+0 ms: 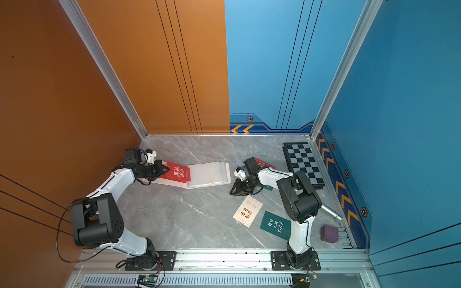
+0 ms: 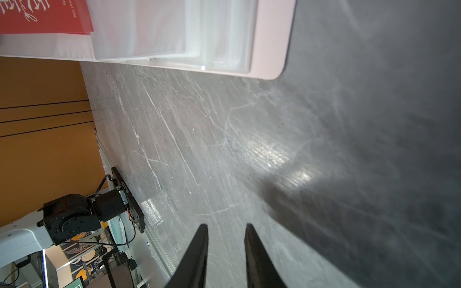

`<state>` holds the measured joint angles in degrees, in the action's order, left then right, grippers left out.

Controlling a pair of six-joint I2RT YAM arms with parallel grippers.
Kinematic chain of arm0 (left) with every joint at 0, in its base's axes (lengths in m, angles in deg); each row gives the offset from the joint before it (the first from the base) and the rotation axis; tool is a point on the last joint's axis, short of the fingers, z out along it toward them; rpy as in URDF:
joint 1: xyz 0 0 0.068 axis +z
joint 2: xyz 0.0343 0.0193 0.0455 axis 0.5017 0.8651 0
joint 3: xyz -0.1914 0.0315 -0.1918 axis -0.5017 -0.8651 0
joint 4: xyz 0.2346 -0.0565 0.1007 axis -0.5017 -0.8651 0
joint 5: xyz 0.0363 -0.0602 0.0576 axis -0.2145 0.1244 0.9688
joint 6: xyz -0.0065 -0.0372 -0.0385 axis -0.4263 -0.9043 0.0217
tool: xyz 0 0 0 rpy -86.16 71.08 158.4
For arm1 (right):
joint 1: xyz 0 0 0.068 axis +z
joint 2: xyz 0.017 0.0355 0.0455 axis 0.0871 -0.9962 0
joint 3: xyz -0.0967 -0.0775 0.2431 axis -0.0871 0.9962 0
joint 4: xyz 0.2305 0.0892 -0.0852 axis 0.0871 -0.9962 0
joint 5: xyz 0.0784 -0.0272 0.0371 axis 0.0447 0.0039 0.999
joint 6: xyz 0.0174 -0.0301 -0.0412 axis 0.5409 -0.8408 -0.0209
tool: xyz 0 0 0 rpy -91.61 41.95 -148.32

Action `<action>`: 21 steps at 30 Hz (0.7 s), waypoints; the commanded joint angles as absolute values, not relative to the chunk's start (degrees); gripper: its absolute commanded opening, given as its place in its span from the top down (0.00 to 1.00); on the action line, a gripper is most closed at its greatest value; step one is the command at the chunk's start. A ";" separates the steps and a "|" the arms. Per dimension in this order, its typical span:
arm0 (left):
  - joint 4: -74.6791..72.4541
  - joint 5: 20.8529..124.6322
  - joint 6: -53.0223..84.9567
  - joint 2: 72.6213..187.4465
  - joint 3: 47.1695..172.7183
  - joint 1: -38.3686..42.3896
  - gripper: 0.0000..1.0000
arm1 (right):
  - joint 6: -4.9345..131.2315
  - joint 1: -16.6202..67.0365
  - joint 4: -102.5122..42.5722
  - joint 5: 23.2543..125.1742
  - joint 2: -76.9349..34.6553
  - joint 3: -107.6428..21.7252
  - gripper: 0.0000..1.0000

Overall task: Place the photos into the photo albums
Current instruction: Insert the photo into the photo album.

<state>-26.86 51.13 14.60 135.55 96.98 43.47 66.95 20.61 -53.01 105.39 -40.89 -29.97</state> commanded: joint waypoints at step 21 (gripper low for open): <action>-28.58 56.54 15.82 143.21 99.18 36.26 1.00 | 65.96 21.19 -55.20 103.75 -42.18 -32.43 0.72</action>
